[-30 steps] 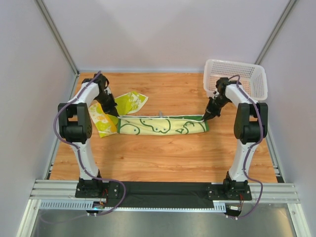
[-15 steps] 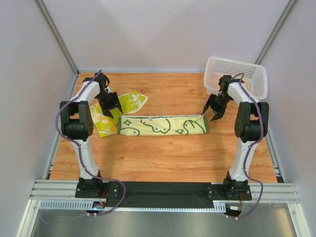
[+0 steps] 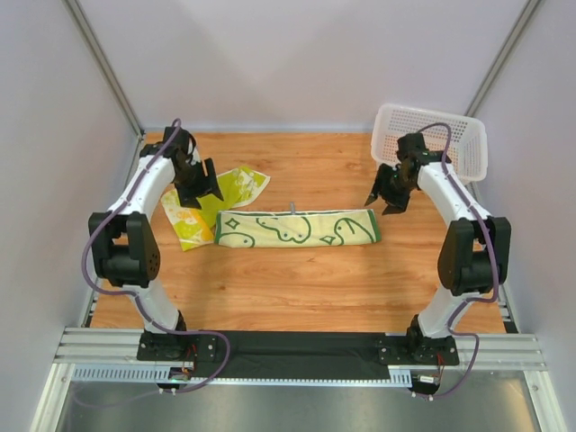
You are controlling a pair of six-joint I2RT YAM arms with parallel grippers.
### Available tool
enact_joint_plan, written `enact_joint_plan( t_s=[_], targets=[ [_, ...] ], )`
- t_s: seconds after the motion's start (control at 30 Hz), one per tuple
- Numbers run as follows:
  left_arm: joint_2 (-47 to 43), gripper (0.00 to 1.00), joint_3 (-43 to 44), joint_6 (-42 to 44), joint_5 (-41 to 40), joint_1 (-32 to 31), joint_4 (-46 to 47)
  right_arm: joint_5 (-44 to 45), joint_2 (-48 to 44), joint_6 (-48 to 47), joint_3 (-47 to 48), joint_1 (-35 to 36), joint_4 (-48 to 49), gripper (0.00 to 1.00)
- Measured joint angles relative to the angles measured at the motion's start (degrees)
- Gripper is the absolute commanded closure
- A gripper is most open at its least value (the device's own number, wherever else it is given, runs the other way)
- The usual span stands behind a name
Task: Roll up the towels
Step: Fold the towel
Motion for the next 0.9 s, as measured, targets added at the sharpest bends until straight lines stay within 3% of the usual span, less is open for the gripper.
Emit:
enact_joint_plan(
  t_s=[0.2, 0.27, 0.5, 0.73, 0.9],
  targets=[
    [-4.1, 0.39, -8.7, 1.3, 1.5, -4.3, 2.8, -9.1, 4.0, -1.6, -1.6, 9.2, 5.7, 0.78],
    [-3.8, 0.39, -11.5, 1.4, 2.4, -5.2, 3.7, -12.1, 7.3, -1.6, -1.7, 11.7, 7.8, 0.82],
    [-0.1, 0.41, -17.4, 1.6, 5.3, -5.7, 7.6, -16.1, 16.3, -2.0, -1.6, 12.0, 11.1, 0.83],
    [5.4, 0.41, -17.3, 2.0, 5.1, -5.7, 9.9, -16.1, 17.4, -2.8, -4.3, 8.4, 11.7, 0.81],
    [5.6, 0.42, -17.1, 2.1, 5.5, -5.8, 10.2, -16.8, 15.8, -3.4, -6.8, 6.2, 11.5, 0.7]
  ],
)
